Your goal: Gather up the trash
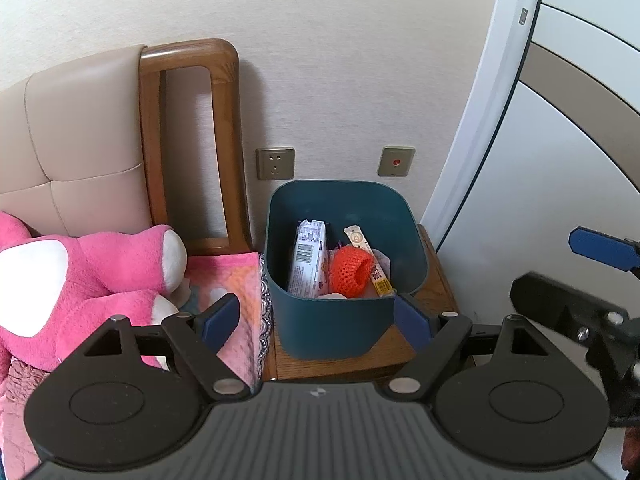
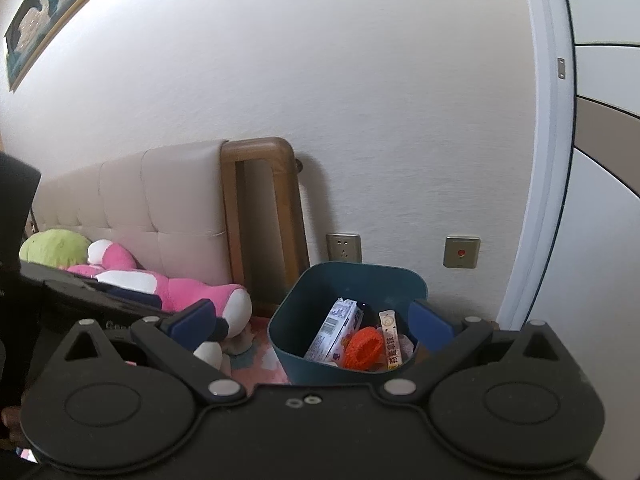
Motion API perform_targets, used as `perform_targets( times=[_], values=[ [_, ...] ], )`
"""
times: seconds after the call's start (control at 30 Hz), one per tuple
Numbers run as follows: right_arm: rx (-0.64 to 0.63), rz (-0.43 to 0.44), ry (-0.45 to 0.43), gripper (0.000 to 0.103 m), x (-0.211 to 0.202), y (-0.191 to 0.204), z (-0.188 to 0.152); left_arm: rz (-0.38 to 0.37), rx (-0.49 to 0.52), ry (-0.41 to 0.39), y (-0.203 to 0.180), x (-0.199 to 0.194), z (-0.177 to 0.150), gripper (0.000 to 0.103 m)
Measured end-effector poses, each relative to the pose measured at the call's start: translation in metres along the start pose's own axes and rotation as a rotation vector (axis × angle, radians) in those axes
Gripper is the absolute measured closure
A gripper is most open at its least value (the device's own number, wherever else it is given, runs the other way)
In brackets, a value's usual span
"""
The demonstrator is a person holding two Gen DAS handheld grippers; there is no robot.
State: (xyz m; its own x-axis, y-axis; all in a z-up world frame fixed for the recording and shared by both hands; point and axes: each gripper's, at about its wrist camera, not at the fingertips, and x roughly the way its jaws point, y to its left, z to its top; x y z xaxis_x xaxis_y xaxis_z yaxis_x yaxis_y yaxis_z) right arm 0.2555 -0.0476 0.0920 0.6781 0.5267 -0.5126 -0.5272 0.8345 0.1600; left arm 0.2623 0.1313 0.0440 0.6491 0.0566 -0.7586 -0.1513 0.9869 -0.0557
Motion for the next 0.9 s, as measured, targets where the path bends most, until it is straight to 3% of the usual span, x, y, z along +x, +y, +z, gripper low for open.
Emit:
perform_targets(
  times=[0.5,0.9],
  values=[
    [0.075,-0.033,-0.018,0.0,0.002,-0.002,-0.003,-0.007,-0.037,0.008,0.016,0.009,0.002,0.019],
    [0.13,-0.038,-0.004,0.0,0.01,-0.001,-0.007,-0.011,-0.009,0.01,0.021,0.012,0.001,0.018]
  ],
)
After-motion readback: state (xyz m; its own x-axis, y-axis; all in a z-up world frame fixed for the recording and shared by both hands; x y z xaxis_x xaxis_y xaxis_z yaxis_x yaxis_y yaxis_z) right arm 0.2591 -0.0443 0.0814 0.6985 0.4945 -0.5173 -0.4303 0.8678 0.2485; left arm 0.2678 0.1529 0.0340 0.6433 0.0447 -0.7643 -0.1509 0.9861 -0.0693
